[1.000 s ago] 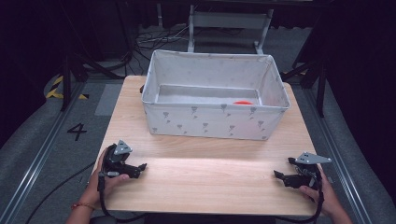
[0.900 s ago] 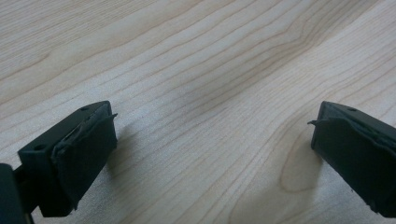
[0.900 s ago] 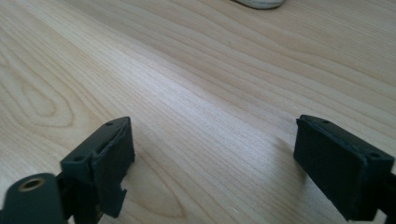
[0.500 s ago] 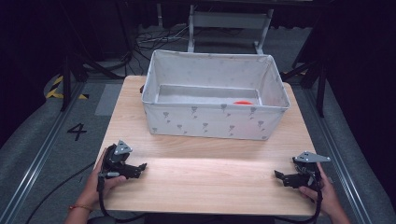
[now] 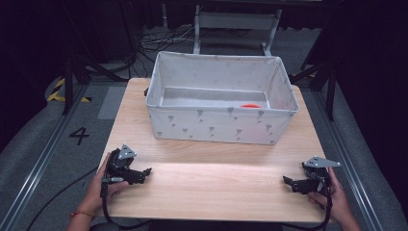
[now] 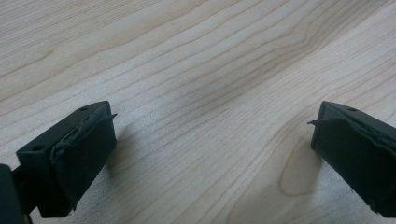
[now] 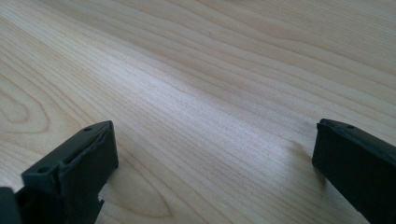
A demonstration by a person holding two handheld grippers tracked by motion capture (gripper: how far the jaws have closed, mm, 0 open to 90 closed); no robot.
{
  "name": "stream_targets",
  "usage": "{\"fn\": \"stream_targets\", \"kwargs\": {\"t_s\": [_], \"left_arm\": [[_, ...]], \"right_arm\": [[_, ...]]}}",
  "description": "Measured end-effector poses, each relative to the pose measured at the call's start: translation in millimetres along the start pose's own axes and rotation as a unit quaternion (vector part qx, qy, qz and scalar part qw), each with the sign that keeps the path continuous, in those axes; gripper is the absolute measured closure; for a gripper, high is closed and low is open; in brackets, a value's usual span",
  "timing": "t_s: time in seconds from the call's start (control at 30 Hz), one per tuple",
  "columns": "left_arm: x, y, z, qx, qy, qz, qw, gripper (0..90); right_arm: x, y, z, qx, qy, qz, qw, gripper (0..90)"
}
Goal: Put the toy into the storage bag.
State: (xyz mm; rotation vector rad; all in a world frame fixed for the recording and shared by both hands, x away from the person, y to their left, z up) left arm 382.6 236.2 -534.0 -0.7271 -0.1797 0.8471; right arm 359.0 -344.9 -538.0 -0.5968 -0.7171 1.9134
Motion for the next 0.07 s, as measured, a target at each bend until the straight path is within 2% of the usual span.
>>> {"fn": "stream_targets", "kwargs": {"t_s": [0.07], "left_arm": [[-0.2, 0.0, -0.1, 0.0, 0.001, 0.001, 1.0, 0.4]], "right_arm": [[0.0, 0.0, 0.0, 0.0, 0.0, 0.0, 1.0, 0.4]]}}
Point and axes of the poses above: each handheld gripper's, and its own axes: z roughly backward along the jaws, y roughly out of its underside, x roughly to its left, the point moved 5 cm from there along -z, roughly forward along the jaws, and after that the axes turned 9 degrees about y, right-handed, at the moved point
